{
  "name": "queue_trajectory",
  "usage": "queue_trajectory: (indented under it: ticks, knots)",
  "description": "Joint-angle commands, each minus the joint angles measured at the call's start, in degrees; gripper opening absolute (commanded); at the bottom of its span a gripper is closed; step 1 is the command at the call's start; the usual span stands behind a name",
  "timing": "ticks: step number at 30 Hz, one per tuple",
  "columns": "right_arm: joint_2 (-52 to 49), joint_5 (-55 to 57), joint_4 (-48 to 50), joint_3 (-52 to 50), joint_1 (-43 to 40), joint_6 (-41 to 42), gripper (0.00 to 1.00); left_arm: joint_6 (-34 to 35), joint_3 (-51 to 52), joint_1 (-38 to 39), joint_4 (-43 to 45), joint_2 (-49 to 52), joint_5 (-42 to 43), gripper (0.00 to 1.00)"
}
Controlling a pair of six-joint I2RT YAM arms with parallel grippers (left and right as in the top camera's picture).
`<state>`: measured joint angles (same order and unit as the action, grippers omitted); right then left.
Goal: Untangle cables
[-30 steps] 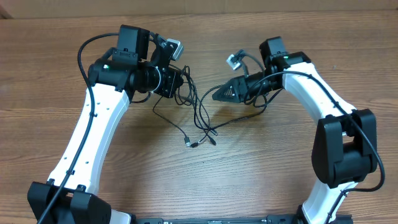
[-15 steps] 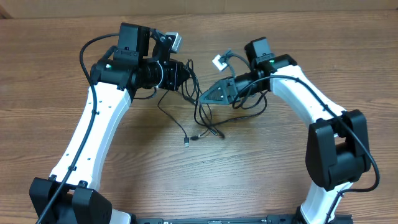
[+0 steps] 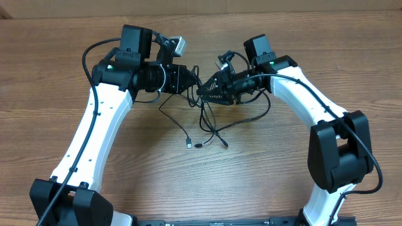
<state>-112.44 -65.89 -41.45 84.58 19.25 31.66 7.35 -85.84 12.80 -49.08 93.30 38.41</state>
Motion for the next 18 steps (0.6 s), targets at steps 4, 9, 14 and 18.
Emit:
queue_trajectory:
  ticks: [4,9,14,18]
  knots:
    - [0.15,6.34,4.31,-0.26,2.71,20.63,0.41,-1.57,0.0,0.79,1.88,0.46,1.86,0.04]
    - [0.15,8.48,11.26,-0.26,4.42,30.62,0.41,-1.57,0.0,0.79,2.23,0.46,1.88,0.04]
    - [0.15,14.75,11.87,-0.26,5.55,38.82,0.45,-1.57,0.0,0.79,2.19,0.46,1.88,0.05]
    - [0.13,18.91,12.66,-0.26,5.79,44.48,0.46,-1.46,0.0,0.9,2.21,0.48,2.14,0.04]
